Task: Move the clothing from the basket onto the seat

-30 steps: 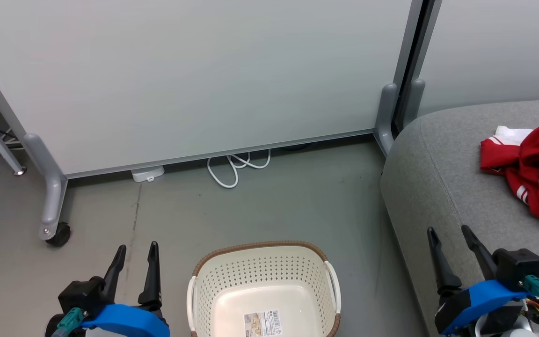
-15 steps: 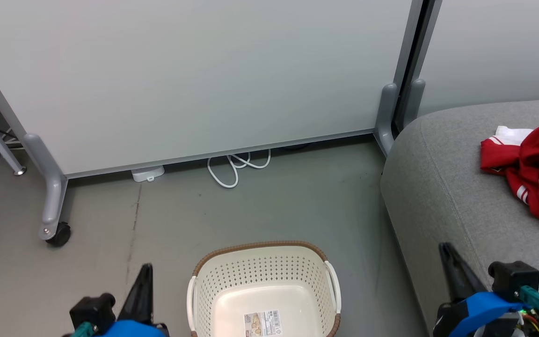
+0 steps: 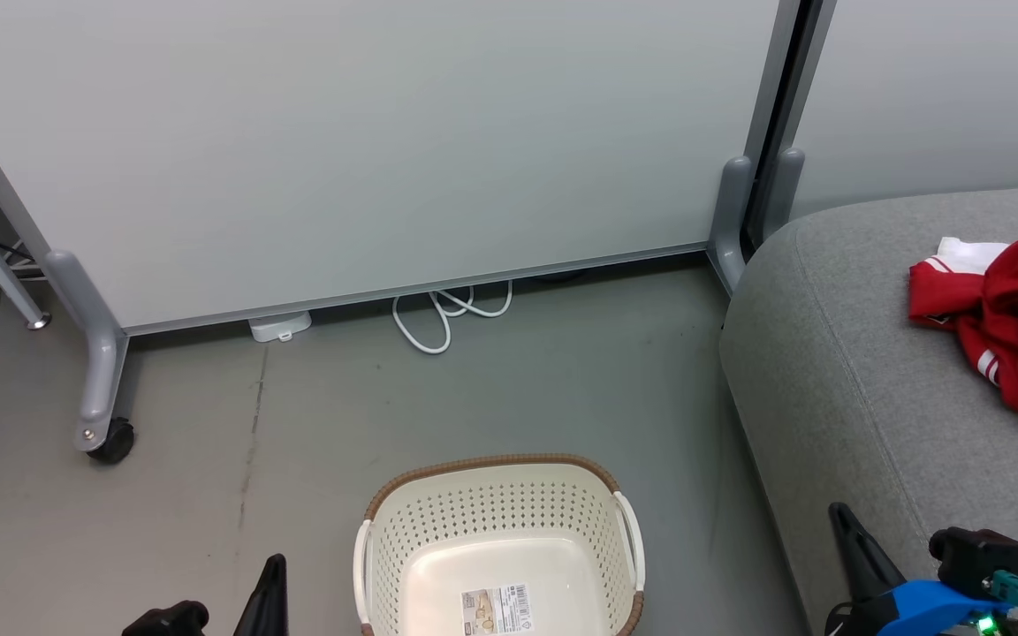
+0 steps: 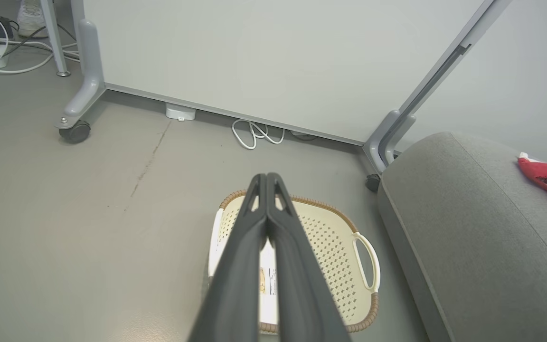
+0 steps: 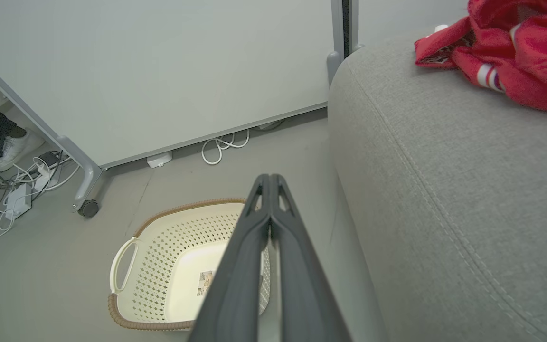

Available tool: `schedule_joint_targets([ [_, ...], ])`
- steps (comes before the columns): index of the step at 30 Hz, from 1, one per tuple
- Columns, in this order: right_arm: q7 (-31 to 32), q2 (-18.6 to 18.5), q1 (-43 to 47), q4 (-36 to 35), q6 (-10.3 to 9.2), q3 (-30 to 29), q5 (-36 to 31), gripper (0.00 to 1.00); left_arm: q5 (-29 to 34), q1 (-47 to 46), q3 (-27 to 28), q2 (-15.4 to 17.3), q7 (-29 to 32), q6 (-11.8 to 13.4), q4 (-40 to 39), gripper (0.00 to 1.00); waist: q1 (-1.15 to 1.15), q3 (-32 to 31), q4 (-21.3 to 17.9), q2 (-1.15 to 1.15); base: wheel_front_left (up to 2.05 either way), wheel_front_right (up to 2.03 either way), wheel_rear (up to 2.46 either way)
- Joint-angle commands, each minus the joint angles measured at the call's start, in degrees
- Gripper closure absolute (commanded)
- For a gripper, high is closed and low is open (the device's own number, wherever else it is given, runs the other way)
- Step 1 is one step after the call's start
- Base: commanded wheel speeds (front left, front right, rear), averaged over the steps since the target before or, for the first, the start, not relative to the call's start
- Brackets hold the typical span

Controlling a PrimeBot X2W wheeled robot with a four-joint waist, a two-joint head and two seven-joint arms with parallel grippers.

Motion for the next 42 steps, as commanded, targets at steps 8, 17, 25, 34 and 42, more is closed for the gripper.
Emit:
schedule_joint_targets([
  [8, 1.0, -0.2, -1.9, -1.4, 0.0, -0.4, 10.4, 1.0, -8.6, -2.2, 2.2, -0.1, 2.4, 0.0, -3.1, 1.0, 0.0, 0.1, 0.1, 0.0, 0.0, 0.0, 0.0],
  [17, 1.9, -0.2, -2.6, -1.7, 0.0, -0.7, 19.0, 1.0, -15.8, -2.9, 3.7, -0.4, 4.6, 0.0, -4.9, 1.0, 0.0, 0.2, 0.2, 0.0, 0.0, 0.0, 0.0],
  [25, 2.5, -0.3, -3.1, -1.9, 0.0, -0.8, 25.1, 1.0, -20.9, -3.4, 4.8, -0.7, 6.1, 0.0, -6.1, 1.0, 0.0, 0.3, 0.3, 0.0, 0.0, 0.0, 0.0],
  [34, 3.2, -0.3, -3.7, -2.1, 0.0, -1.1, 32.3, 1.0, -26.8, -4.0, 6.1, -0.9, 7.9, 0.0, -7.6, 1.0, 0.0, 0.5, 0.4, 0.0, 0.0, 0.0, 0.0],
  [42, 3.8, -0.4, -4.2, -2.3, 0.0, -1.3, 38.2, 1.0, -31.7, -4.5, 7.1, -1.1, 9.5, 0.0, -8.8, 1.0, 0.0, 0.6, 0.6, 0.0, 0.0, 0.0, 0.0],
])
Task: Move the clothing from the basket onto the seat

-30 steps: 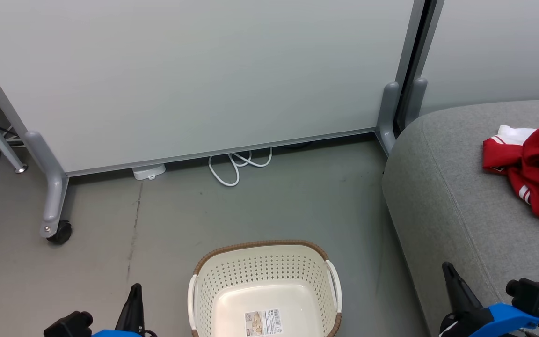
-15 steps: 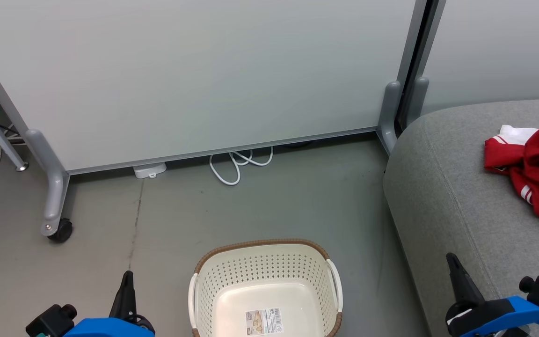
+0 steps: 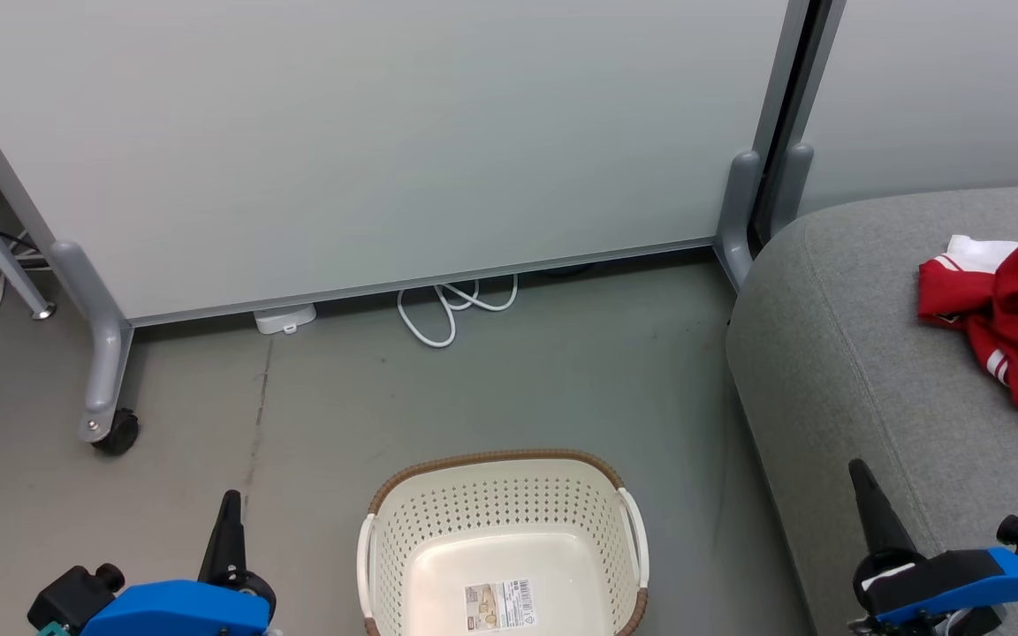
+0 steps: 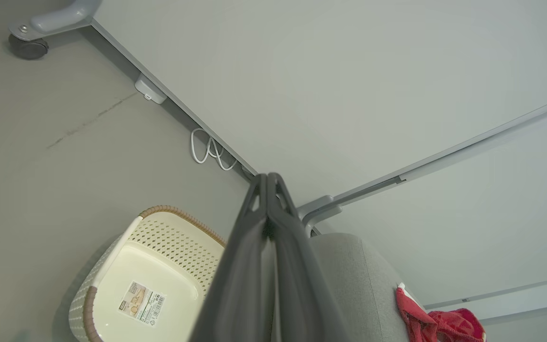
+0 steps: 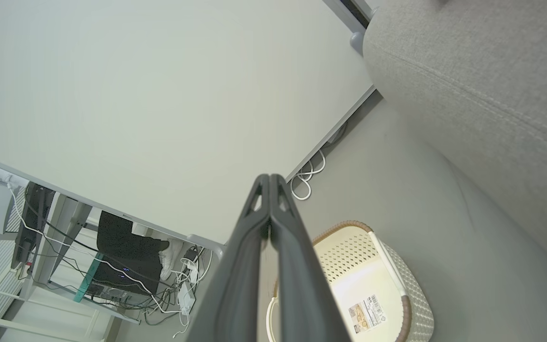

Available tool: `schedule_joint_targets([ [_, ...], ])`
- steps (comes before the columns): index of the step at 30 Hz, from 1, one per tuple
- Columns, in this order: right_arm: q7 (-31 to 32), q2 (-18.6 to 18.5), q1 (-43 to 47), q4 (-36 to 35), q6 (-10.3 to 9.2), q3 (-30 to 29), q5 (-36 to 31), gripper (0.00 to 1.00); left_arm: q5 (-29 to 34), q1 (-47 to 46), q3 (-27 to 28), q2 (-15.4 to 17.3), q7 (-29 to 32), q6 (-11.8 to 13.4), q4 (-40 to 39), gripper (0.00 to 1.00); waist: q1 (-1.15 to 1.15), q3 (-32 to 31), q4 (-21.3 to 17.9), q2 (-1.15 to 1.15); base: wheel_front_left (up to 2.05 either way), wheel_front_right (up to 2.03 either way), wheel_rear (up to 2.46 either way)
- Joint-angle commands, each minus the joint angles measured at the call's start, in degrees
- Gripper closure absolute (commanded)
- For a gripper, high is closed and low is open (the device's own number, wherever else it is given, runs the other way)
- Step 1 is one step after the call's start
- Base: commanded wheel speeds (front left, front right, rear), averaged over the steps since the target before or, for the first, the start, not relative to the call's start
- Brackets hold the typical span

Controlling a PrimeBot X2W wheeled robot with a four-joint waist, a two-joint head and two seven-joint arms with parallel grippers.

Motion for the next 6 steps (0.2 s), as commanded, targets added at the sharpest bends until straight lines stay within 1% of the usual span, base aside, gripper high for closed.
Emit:
schedule_joint_targets([
  [1, 0.2, -0.3, -1.6, -0.8, 0.02, -0.1, 1.6, 1.0, -1.3, -1.5, 0.6, 0.1, 0.4, 0.0, -1.0, 1.0, 0.0, 0.0, 0.0, 0.0, 0.0, 0.0, 0.0],
  [6, 0.5, -0.4, -1.9, -0.9, 0.02, -0.2, 5.0, 1.0, -4.1, -1.8, 1.2, 0.0, 1.3, -0.1, -1.7, 1.0, 0.0, 0.1, 0.1, 0.0, 0.0, 0.0, 0.0],
])
